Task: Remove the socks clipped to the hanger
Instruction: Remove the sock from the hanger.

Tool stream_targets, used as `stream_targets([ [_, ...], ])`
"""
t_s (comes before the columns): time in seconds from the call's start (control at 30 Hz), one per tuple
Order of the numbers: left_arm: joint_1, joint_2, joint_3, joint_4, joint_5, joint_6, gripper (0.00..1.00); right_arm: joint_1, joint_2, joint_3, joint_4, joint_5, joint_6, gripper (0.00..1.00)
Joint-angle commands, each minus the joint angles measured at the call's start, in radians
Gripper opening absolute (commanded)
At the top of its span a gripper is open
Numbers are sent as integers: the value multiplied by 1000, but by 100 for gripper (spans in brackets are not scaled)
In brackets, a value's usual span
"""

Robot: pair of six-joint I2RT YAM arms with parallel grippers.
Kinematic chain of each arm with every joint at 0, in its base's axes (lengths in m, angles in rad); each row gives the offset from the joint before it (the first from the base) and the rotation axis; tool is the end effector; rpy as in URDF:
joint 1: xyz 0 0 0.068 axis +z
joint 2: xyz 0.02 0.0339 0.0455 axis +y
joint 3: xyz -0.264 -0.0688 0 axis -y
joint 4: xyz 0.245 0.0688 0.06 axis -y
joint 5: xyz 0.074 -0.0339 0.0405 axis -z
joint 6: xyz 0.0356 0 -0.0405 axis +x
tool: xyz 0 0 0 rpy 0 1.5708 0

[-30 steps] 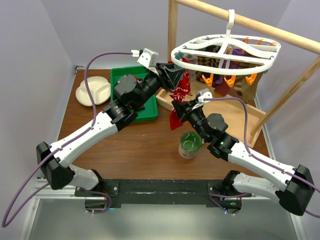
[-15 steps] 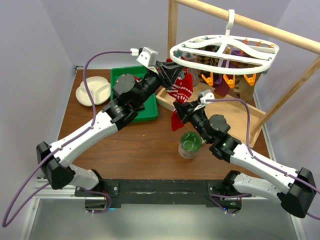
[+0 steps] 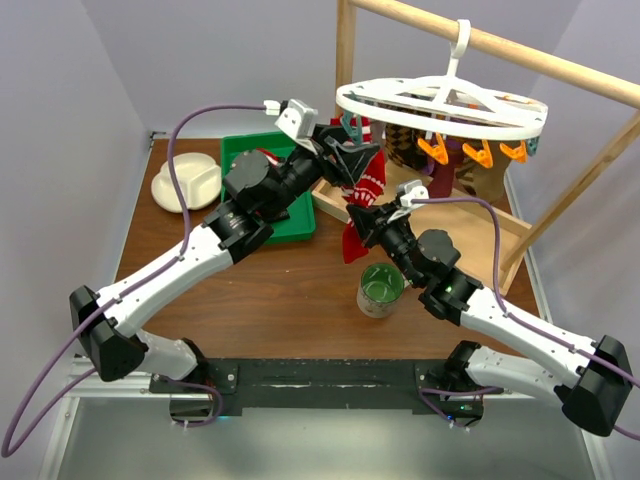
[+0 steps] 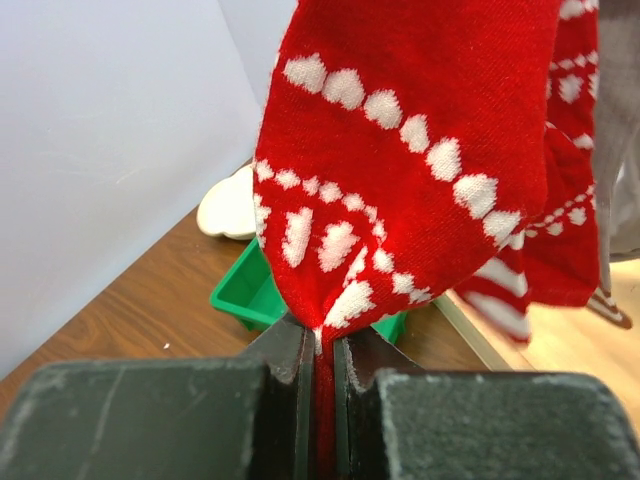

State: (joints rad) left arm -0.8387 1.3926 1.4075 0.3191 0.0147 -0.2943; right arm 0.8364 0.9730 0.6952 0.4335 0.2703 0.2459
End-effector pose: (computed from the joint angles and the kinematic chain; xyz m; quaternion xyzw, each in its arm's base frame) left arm 0.2141 -0.2390 0.4729 0.1616 0.5568 -0.4409 0.6852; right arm 0.1615 0.1647 0.3390 -0.0894 0.6460 0.3128 0.6905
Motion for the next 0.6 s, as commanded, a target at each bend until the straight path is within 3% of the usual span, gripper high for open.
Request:
stream_targets([
  [0.0, -2, -87, -63, 23, 37, 0, 69, -2, -5, -6, 28, -11, 13, 0],
  [0.3, -3, -159, -183, -25, -4, -13, 61, 0, 23, 6, 19, -62, 6, 0],
  [0.57, -2, -75, -102, -184, -62, -31, 60, 0, 58, 32, 4, -105, 6, 0],
])
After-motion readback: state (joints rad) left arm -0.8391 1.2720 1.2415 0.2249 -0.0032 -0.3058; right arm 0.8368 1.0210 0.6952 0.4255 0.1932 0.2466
